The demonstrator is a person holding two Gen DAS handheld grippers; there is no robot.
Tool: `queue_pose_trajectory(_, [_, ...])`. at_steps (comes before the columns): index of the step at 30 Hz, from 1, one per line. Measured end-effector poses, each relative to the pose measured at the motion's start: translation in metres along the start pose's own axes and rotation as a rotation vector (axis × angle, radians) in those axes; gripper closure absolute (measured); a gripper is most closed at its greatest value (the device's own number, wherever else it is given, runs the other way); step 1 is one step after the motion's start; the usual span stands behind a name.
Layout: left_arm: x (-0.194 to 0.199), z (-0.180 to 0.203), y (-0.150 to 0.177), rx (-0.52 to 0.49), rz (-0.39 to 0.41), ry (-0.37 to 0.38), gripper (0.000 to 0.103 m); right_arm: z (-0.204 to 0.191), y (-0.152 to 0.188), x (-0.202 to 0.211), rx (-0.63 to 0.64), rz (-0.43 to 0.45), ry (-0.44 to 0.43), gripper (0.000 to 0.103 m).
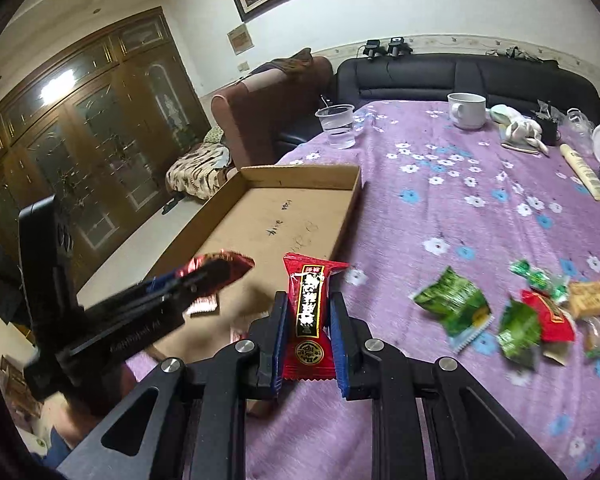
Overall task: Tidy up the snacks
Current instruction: 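Carry the red foil packet with the left gripper while the right carries its packet to the box, then open the right gripper to drop the red gold-label packet into the box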
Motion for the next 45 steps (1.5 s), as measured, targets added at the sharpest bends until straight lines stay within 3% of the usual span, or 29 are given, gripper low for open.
queue_pose_trajectory(6, [-0.002,-0.001,0.002,0.000,0.000,0.002,0.066,0.006,-0.011,-0.018,-0.073,0.015,-0.002,0.084])
queue_pose_trajectory(13, [-0.001,-0.001,0.002,-0.003,0.012,0.011,0.066,0.003,0.000,-0.034,-0.083,0.007,-0.056,0.084])
queue_pose_trajectory(18, [0.004,-0.008,-0.002,0.036,0.043,0.011,0.066,-0.013,-0.006,-0.029,-0.015,0.056,-0.086,0.084])
queue_pose_trajectory(26, [-0.001,-0.024,-0.007,0.117,0.034,-0.031,0.066,-0.048,0.006,-0.043,0.083,-0.002,-0.131,0.084])
queue_pose_trajectory(45, [-0.013,-0.021,-0.001,0.095,-0.029,-0.051,0.066,-0.066,0.023,-0.058,0.153,-0.075,-0.177,0.082])
Point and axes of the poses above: each gripper's, at about its wrist camera, not at the fingertips, and x roughly against the way its jaws point, z to its right, y to its underside, the point moved 7 cm from there along -x, roughly the way its jaws point, and after that the axes turned 15 degrees about x, right-handed, at the moved point
